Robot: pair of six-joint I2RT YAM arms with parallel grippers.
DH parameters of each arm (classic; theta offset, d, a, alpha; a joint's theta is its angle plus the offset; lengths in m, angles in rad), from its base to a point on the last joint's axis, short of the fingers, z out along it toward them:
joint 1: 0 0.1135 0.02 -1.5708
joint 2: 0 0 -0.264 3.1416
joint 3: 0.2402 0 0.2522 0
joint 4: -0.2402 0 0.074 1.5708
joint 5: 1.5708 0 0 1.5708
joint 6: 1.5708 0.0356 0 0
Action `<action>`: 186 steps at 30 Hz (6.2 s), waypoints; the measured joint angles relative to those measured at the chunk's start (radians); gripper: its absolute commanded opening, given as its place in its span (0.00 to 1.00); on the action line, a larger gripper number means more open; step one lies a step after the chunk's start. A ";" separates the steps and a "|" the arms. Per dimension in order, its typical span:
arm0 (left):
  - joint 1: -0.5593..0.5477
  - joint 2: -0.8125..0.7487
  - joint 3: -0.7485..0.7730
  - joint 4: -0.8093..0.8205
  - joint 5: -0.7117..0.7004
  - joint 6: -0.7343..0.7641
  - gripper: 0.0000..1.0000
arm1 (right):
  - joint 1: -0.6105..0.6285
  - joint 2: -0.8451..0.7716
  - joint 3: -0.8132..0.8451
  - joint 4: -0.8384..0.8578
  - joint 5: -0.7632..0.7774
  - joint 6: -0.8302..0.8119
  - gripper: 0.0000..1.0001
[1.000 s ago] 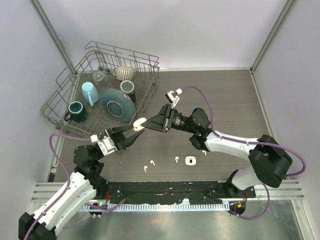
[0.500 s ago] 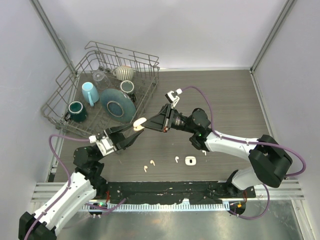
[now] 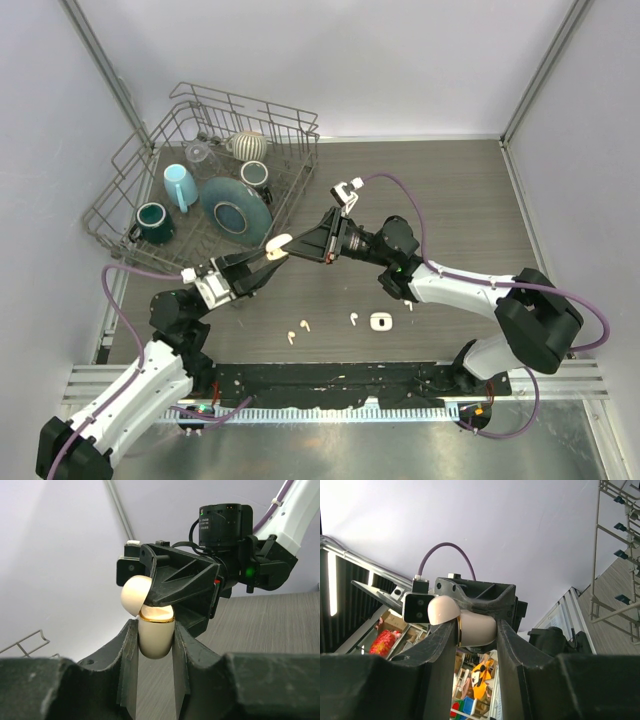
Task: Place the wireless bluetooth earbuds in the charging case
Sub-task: Adjust the charging case, then pick up the earbud from the center of the board.
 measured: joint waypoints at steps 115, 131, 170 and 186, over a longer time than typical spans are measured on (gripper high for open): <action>0.000 -0.367 0.003 -0.412 -0.171 0.154 0.00 | 0.379 0.291 0.190 -1.170 0.758 -0.893 0.40; 0.000 -0.367 0.003 -0.416 -0.171 0.154 0.00 | 0.379 0.304 0.218 -1.212 0.766 -0.893 0.40; 0.000 -0.378 0.003 -0.423 -0.177 0.156 0.00 | 0.394 0.336 0.279 -1.304 0.802 -0.901 0.40; 0.000 -0.380 0.003 -0.424 -0.177 0.156 0.00 | 0.396 0.336 0.280 -1.312 0.806 -0.917 0.27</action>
